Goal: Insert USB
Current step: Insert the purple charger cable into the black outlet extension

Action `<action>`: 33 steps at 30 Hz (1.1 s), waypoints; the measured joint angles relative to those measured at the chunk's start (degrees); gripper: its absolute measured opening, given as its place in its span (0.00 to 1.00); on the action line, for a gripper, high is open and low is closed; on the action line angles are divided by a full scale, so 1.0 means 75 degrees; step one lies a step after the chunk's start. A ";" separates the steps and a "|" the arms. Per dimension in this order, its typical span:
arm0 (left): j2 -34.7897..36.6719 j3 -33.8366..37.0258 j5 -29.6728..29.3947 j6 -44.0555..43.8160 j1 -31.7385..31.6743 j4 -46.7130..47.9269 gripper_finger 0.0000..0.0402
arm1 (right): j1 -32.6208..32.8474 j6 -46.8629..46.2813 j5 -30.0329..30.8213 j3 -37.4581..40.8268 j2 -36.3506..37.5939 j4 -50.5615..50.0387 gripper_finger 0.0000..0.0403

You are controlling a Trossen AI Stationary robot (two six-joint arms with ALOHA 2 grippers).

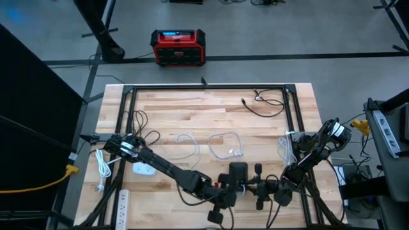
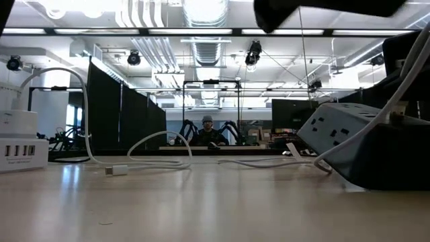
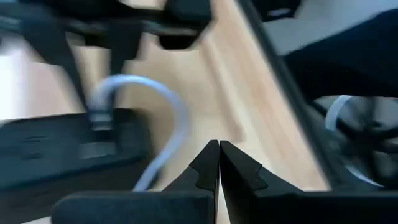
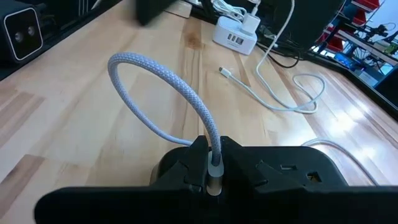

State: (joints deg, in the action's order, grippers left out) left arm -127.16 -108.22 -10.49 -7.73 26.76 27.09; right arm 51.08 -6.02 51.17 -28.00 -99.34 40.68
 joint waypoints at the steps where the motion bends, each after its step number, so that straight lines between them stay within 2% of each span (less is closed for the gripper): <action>1: 0.0057 0.0000 -0.0400 0.0079 -0.0014 0.0076 0.00 | 0.0001 -0.0019 -0.0001 -0.0001 -0.0001 -0.0007 0.04; 4: 0.0097 0.0000 -0.1551 0.0431 -0.0168 0.0047 0.00 | 0.0001 -0.0019 -0.0003 -0.0001 -0.0001 -0.0008 0.04; 5: 0.0097 0.0000 -0.1694 0.0556 -0.0266 0.0043 0.00 | 0.0001 -0.0005 -0.0001 -0.0001 -0.0001 -0.0010 0.04; 15: -0.0005 0.0003 -0.1671 0.0767 -0.1406 -0.0078 0.00 | 0.0001 0.0006 -0.0016 0.0001 -0.0007 -0.0013 0.04; 21: -0.0014 0.0106 -0.0934 0.0826 -0.1841 -0.0120 0.00 | 0.0001 0.0015 -0.0017 0.0003 -0.0010 -0.0013 0.04; 28: -0.0017 0.0555 -0.0850 0.0699 -0.2351 -0.0153 0.00 | 0.0004 0.0017 -0.0019 0.0004 -0.0013 -0.0013 0.04; 33: -0.0026 0.0883 -0.0196 0.0535 -0.2580 -0.0539 0.00 | 0.0004 0.0012 -0.0022 0.0004 -0.0013 -0.0012 0.04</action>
State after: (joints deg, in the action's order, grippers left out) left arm -127.35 -101.60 -11.96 -3.72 7.41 23.05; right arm 51.11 -5.93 51.00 -27.97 -99.44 40.58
